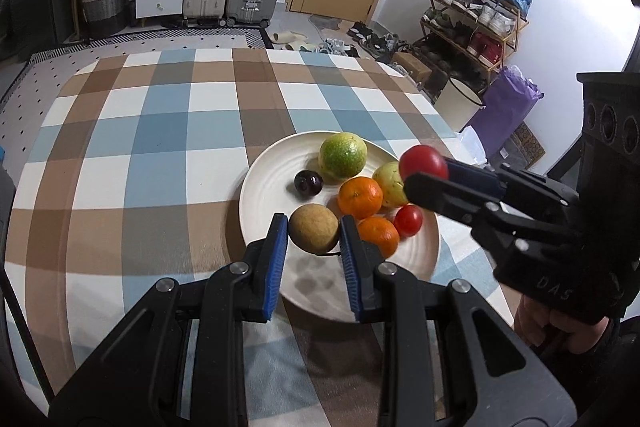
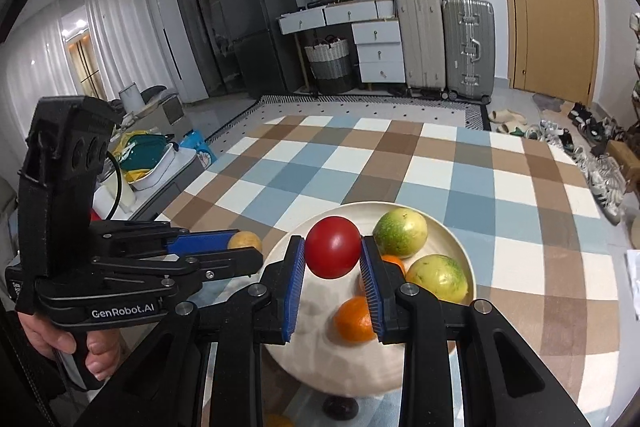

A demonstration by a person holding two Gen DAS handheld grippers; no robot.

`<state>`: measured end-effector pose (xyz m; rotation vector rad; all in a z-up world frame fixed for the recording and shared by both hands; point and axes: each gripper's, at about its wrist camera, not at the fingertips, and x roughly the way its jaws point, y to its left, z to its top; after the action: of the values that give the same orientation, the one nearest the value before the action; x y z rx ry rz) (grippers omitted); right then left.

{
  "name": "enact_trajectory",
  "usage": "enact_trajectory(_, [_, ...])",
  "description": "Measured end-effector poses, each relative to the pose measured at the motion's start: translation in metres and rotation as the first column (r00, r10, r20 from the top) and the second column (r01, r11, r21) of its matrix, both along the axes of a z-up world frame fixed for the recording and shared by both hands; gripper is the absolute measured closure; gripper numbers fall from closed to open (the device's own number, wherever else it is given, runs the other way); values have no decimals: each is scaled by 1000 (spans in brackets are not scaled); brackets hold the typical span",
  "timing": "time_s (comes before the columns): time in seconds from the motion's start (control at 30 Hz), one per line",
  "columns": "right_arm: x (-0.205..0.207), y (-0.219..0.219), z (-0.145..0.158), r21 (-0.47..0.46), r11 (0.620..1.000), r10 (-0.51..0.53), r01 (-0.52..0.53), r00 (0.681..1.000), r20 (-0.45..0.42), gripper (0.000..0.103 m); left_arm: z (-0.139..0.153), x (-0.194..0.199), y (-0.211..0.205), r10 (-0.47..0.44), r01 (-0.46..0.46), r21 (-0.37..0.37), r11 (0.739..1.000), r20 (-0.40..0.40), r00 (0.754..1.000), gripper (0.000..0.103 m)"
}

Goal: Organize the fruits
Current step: 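Carry kiwi and tomato onto the cream plate while both tools open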

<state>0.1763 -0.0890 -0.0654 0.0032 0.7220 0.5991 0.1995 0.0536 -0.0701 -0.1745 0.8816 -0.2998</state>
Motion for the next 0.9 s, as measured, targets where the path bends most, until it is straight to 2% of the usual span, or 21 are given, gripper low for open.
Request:
enact_trajectory(0.2, [18,4,-10,12,1000,11,-11,999,-34,75,-9,21,-3,-1,1,6,1000,-27,1000,79])
enact_trajectory(0.33, [26,12,-21,-29,999,16,-17,999,-40,75,-17,28,-5,-11,11,2,1000,-41,999,79])
enact_trajectory(0.73, [41,18,-44,-51,998,41,-46,995,-88,74,-42,48,-8,-20,20,0,1000,-87,996,79])
enact_trajectory(0.8, [42,19,-46,-69,996,48,-54,995,-86,71,-47,51,-7,-26,25,-13,1000,-94,995,79])
enact_trajectory(0.87, [40,16,-45,-82,996,36,-41,997,-68,52,-50,51,-6,-23,21,-22,1000,-99,995,79])
enact_trajectory(0.9, [39,14,-44,-75,996,35,-39,998,-61,49,-50,52,-5,-25,22,-31,999,-101,995,78])
